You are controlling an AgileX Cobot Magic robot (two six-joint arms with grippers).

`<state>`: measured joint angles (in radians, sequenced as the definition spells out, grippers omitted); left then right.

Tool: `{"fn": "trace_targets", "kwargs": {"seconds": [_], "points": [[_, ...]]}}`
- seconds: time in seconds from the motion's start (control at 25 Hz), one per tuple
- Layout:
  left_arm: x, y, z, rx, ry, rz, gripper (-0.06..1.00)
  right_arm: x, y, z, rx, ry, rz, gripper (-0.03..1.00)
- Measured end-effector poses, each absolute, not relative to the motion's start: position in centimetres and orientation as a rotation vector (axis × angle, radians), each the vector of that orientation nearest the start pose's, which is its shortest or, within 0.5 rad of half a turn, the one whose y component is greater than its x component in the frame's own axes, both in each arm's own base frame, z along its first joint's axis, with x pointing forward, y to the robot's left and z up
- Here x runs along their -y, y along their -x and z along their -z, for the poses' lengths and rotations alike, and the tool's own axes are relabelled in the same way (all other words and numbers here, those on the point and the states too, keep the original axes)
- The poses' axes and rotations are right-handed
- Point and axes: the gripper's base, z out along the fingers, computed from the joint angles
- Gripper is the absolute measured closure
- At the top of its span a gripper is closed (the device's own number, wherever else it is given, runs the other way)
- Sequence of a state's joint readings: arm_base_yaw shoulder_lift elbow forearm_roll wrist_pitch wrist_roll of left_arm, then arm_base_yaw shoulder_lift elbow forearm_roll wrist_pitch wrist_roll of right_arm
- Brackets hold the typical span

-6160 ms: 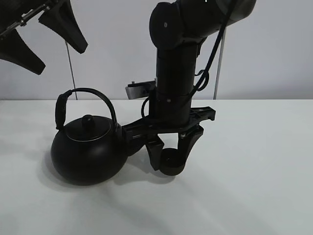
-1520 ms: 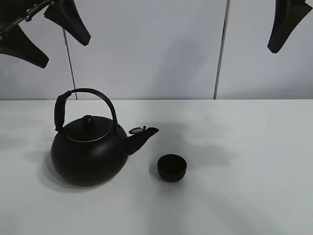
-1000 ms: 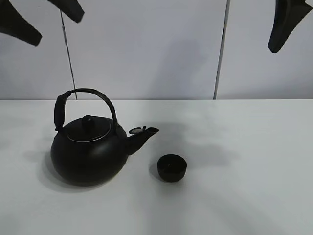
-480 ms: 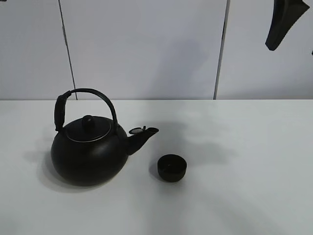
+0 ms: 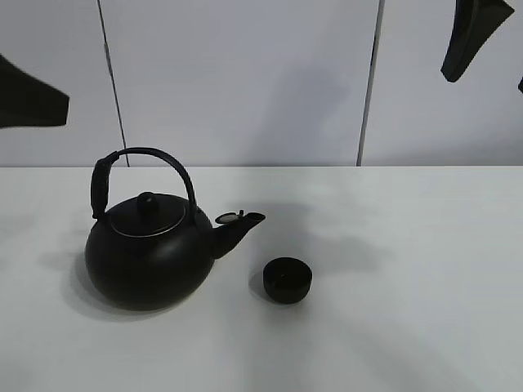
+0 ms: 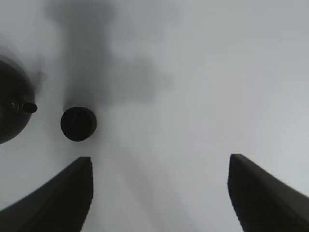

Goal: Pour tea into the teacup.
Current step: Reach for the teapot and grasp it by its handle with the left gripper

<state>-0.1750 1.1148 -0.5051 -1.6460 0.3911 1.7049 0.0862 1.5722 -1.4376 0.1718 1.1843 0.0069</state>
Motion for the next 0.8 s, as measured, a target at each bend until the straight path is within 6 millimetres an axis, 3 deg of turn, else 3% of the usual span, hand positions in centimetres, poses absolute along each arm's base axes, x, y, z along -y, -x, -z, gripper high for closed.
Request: {"fn": "trace_targets", "kwargs": {"seconds": [0.16,0.44,0.68,0.8], "points": [[6.8,-20.1,-24.0,-1.968,-0.602,0.357,0.25,-4.2,-31.8,-33.1,-2.799,0.058,-0.262,0.43],[6.4,-20.3,-23.9,-1.958,-0.647,0.258,0.25,-4.2,-31.8,-33.1,-2.799,0.058,-0.264,0.43],[6.7,-20.3,-23.9,-1.951,-0.659,0.294,0.25,-4.2,-31.8,-33.1,-2.800,0.057,-0.266,0.43],[7.1,-20.8,-22.7,-2.000,-0.672,0.343,0.25,-4.2,-31.8,-33.1,-2.800,0.057,-0.267,0.43]]}}
